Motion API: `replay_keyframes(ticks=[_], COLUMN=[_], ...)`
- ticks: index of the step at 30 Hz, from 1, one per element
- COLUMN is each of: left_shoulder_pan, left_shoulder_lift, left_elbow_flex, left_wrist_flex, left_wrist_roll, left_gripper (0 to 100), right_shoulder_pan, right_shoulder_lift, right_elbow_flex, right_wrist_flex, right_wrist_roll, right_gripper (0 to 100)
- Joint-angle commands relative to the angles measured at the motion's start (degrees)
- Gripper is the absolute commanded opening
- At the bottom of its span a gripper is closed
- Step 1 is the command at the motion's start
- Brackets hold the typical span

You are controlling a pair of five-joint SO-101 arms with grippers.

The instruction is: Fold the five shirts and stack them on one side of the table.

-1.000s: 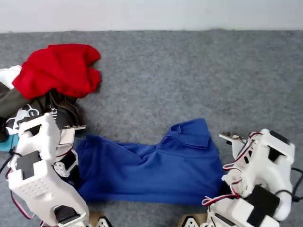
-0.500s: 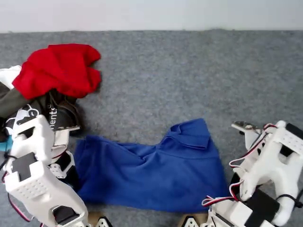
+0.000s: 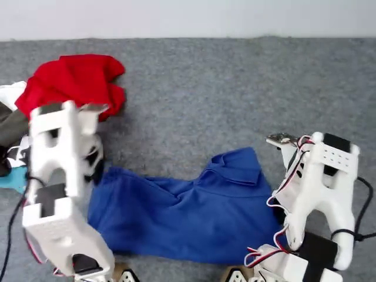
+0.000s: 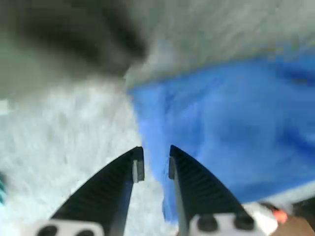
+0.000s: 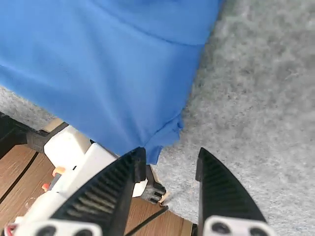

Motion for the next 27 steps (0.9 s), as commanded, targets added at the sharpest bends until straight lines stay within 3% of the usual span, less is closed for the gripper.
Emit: replay_keyframes(ticks=[1, 21, 27], left_shoulder_pan=[5.7, 6.1, 6.1], left_shoulder_lift=[-1.0, 20.2, 22.7], left_elbow_flex=[-5.9, -13.6, -13.7], left_wrist_flex=[-2.5, -4.0, -3.8], left_wrist_roll=[3.3, 4.0, 4.0], left_gripper=[9, 9, 2], right_shoulder_pan=[-0.7, -0.7, -0.7], right_shoulder_lift=[-1.4, -1.3, -1.4], right_elbow_flex=[-1.8, 2.8, 4.7], right_wrist_flex=[-0.3, -4.4, -5.1], right_wrist_roll=[-1.0, -1.0, -1.0], right_gripper=[17.3, 17.3, 17.3])
